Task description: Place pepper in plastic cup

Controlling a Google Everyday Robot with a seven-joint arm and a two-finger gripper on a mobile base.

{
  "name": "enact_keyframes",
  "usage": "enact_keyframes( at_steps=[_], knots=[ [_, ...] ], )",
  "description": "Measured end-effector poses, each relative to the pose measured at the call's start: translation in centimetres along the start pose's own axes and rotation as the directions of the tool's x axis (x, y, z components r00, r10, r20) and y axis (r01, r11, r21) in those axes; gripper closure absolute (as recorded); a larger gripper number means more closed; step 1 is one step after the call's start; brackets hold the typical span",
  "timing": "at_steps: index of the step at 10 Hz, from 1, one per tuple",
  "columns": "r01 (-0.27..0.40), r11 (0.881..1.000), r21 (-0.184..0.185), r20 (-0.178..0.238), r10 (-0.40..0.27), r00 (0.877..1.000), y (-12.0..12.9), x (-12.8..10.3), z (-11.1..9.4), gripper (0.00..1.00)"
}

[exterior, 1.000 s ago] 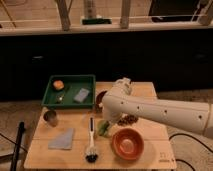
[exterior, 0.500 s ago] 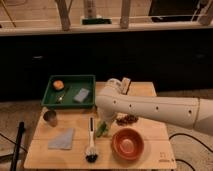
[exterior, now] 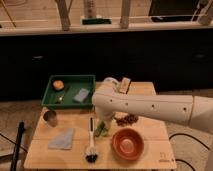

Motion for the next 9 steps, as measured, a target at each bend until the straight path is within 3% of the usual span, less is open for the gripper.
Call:
enact_keyframes(
  at_steps=[7, 9],
  knots=[
    [-0.016, 1.000, -0.005, 0.007, 0.016, 1.000, -0.60, -0.01, 0.25, 0.98],
    [-0.025, 1.000, -0.009, 0.010, 0.025, 1.000, -0.65, 0.05, 0.26, 0.80]
  ],
)
